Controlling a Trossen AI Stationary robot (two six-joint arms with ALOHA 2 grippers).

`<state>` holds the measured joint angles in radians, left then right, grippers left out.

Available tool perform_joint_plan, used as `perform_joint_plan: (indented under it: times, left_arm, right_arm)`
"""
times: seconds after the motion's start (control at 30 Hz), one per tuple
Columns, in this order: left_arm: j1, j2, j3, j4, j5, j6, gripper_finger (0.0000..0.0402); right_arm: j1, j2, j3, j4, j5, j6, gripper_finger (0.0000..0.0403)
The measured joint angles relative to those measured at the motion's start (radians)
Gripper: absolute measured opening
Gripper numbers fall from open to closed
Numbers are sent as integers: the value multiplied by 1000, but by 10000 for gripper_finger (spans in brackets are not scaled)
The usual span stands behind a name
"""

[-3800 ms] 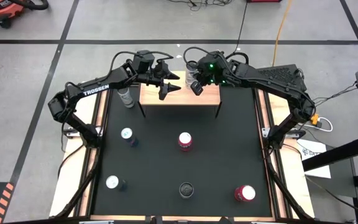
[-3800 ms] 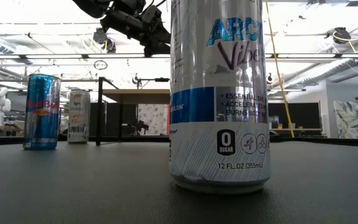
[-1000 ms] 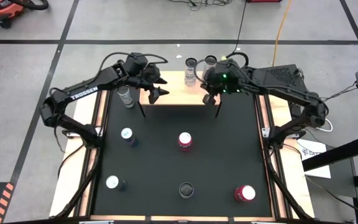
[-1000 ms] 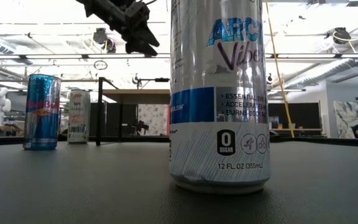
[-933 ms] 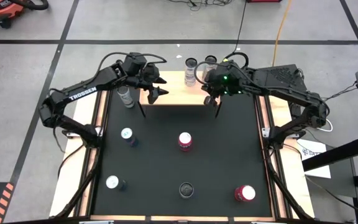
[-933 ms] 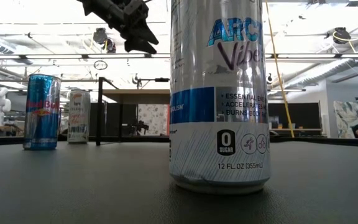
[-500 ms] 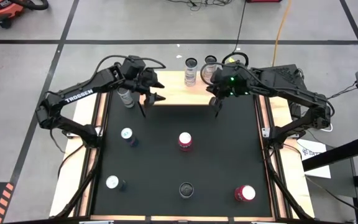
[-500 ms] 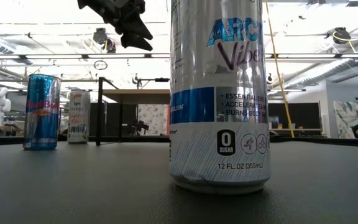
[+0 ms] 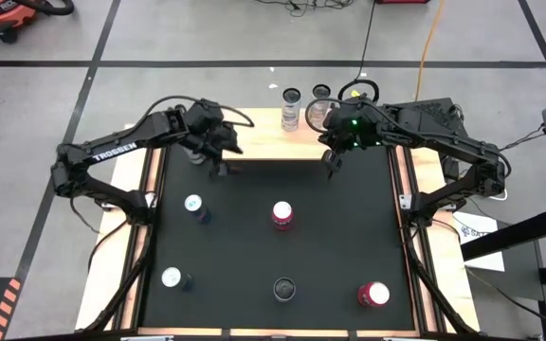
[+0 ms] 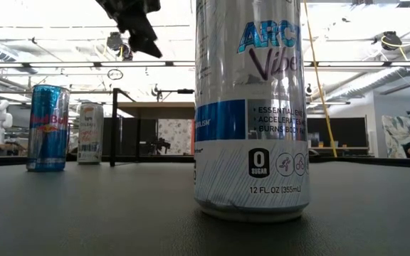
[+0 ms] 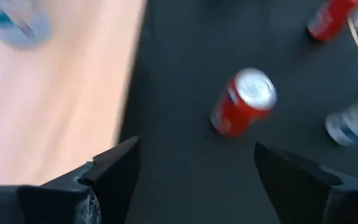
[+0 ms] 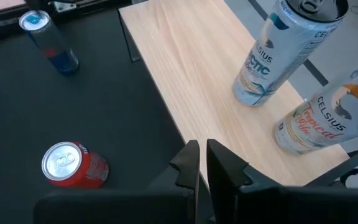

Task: Place canned beverage on shelf
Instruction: Put the top blue soda can on the shelf

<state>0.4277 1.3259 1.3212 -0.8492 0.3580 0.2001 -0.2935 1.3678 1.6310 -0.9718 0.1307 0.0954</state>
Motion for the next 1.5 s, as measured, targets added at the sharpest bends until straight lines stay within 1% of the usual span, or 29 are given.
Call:
perform_joint_plan:
  times: [0.17, 0.27, 0.47, 0.57, 0.63, 0.77, 0.9, 1.17, 1.3, 1.37, 1.5]
  left_arm:
    - [-35, -53, 0, -247, -2, 19, 314]
    - [-47, -90, 0, -309, -17, 18, 314]
    - [-50, -160, 0, -312, -104, 16, 314]
    - [-50, -177, 0, -318, -121, -6, 314]
    - [-55, -185, 0, -355, -121, -57, 314]
    - [-73, -200, -7, -441, -121, -71, 313]
    - [-86, -205, -21, -447, -120, -89, 313]
    - [-110, -202, -21, -457, -88, -89, 313]
    - [-117, -195, -21, -493, -32, -99, 313]
    - [-117, -194, -21, -506, -29, -131, 313]
    - [-116, -195, -21, -498, -28, -143, 313]
  right_arm:
    - [0, 0, 0, 0, 0, 0, 13]
    - [0, 0, 0, 1, 0, 0, 13]
    - [0, 0, 0, 1, 0, 27, 13]
    - [0, 0, 0, 1, 0, 26, 13]
    - [0, 0, 0, 1, 0, 24, 13]
    - [0, 0, 0, 1, 0, 23, 13]
    - [0, 0, 0, 1, 0, 16, 13]
    - [0, 0, 0, 1, 0, 13, 13]
    - [0, 0, 0, 1, 0, -5, 13]
    - [0, 0, 0, 1, 0, -10, 13]
    - [0, 0, 0, 2, 0, -10, 13]
